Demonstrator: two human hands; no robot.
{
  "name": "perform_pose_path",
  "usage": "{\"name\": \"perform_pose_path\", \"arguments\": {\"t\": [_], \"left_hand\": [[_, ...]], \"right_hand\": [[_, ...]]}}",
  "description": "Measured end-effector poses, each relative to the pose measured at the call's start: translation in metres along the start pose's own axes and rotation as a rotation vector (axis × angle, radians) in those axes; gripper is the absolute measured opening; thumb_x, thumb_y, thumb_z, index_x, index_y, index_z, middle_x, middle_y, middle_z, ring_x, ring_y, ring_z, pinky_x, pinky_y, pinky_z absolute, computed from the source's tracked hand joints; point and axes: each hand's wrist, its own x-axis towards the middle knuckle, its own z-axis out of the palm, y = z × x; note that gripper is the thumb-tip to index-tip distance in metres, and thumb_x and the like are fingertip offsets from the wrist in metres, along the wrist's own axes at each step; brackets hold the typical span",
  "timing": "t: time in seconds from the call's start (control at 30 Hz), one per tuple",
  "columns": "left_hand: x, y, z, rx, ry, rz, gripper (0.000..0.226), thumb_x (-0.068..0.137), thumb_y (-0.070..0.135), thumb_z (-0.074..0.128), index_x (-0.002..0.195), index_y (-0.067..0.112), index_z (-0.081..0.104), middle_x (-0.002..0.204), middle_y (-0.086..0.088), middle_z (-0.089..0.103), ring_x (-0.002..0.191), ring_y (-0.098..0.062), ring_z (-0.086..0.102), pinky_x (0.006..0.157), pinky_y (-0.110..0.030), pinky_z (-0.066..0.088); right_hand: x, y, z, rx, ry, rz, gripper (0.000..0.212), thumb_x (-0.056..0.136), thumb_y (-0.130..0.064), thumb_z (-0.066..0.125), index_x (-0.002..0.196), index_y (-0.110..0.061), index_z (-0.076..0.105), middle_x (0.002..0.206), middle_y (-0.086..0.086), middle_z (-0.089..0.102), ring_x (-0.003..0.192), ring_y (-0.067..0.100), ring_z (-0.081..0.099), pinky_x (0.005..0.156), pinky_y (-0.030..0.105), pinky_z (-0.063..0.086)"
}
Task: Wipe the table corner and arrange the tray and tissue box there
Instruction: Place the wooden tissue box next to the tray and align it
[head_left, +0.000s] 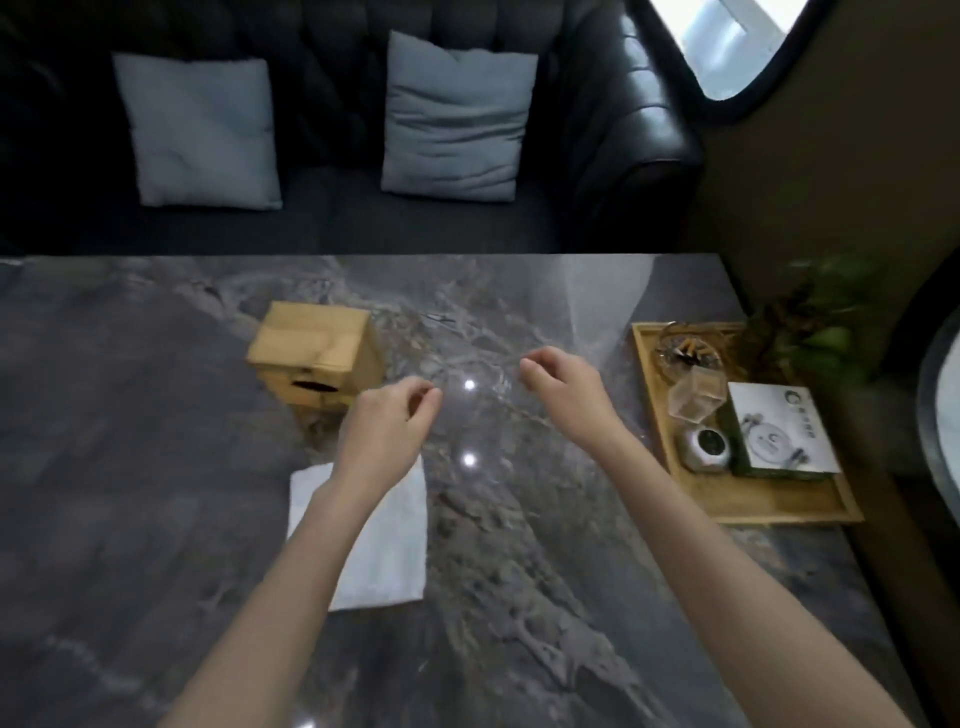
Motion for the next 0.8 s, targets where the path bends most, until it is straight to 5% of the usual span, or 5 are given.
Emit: {"name": "perform_pose_path", "arguments": {"t": [0.2, 0.4, 0.53, 0.63, 0.8], "left_hand": [[0.029, -0.077, -0.046, -0.058, 0.292, -0.136, 0.034, 0.091, 0.019, 0.052, 0.120, 0.002, 0.054, 0.119, -0.020, 0.058, 0.108, -0.031, 0.054, 0.087, -0.026, 0.037], [0.055, -0.134, -0.047, -0.210, 0.216, -0.393, 0.069, 0.092, 0.032, 0.047, 0.144, 0.002, 0.014, 0.154, -0.017, 0.015, 0.142, -0.026, 0.013, 0.115, -0.034, 0.011], [0.060, -0.151, -0.041, -0.393, 0.166, -0.467, 0.056, 0.091, 0.041, 0.045, 0.138, 0.012, 0.033, 0.141, -0.011, 0.043, 0.130, -0.027, 0.039, 0.108, -0.038, 0.029], [0.058, -0.149, -0.036, -0.482, 0.148, -0.495, 0.054, 0.092, 0.042, 0.040, 0.139, 0.017, 0.032, 0.142, -0.006, 0.043, 0.131, -0.025, 0.037, 0.106, -0.034, 0.027], [0.059, -0.147, -0.032, -0.520, 0.186, -0.451, 0.054, 0.093, 0.039, 0.039, 0.140, 0.015, 0.029, 0.144, -0.006, 0.039, 0.132, -0.023, 0.036, 0.099, -0.024, 0.024]], "right_hand": [[0.034, -0.051, 0.077, 0.098, 0.032, -0.018, 0.034, 0.093, -0.023, 0.049, 0.124, -0.010, 0.054, 0.118, 0.009, 0.064, 0.109, 0.019, 0.057, 0.088, 0.023, 0.039], [0.061, -0.078, 0.139, 0.117, -0.128, -0.036, 0.059, 0.096, -0.030, 0.043, 0.146, -0.014, 0.015, 0.155, 0.003, 0.020, 0.142, 0.016, 0.018, 0.116, 0.033, 0.016], [0.074, -0.081, 0.160, 0.174, -0.222, 0.052, 0.064, 0.095, -0.035, 0.042, 0.147, -0.019, 0.008, 0.157, 0.001, 0.014, 0.143, 0.016, 0.015, 0.118, 0.040, 0.014], [0.079, -0.080, 0.167, 0.273, -0.276, 0.167, 0.072, 0.088, -0.048, 0.045, 0.147, -0.026, 0.010, 0.155, 0.000, 0.021, 0.140, 0.019, 0.024, 0.116, 0.045, 0.021], [0.077, -0.077, 0.168, 0.263, -0.284, 0.162, 0.059, 0.096, -0.038, 0.039, 0.147, -0.024, 0.012, 0.151, -0.003, 0.029, 0.134, 0.013, 0.030, 0.100, 0.022, 0.020]]}}
